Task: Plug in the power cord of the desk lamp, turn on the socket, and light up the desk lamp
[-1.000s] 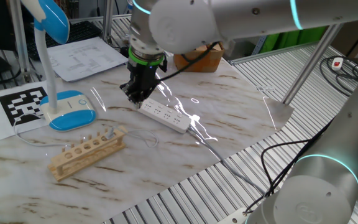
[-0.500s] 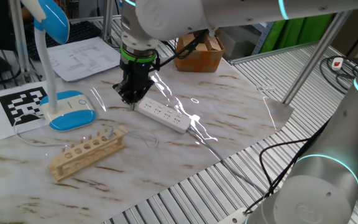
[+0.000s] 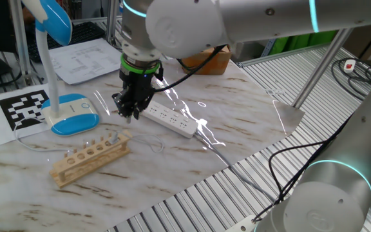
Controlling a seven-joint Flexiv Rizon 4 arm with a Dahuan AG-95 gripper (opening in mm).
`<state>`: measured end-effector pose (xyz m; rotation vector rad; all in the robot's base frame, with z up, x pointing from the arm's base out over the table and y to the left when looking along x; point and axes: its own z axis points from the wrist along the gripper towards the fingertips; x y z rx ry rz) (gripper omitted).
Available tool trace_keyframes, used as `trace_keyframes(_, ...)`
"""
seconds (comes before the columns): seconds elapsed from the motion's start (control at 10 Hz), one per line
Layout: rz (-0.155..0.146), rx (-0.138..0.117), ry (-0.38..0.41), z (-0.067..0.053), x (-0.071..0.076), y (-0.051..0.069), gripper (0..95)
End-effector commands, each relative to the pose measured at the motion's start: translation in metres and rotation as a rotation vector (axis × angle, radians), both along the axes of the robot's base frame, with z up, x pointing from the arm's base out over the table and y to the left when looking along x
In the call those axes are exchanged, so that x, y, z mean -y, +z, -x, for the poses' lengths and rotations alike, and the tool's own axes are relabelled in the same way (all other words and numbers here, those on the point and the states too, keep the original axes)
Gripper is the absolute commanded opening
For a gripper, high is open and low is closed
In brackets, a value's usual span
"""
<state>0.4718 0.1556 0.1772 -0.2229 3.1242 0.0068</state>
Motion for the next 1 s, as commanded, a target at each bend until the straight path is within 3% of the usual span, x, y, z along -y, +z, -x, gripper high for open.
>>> trace_keyframes(0.1,-0.024,-0.003,-0.014,-0.002,-0.008,-0.006,38.0)
trace_keyframes(0.4,-0.049,-0.007,-0.026,-0.003,-0.015,-0.014,38.0)
trace_keyframes(1.0,-0.053,0.003,-0.04,-0.005,-0.027,-0.031,38.0)
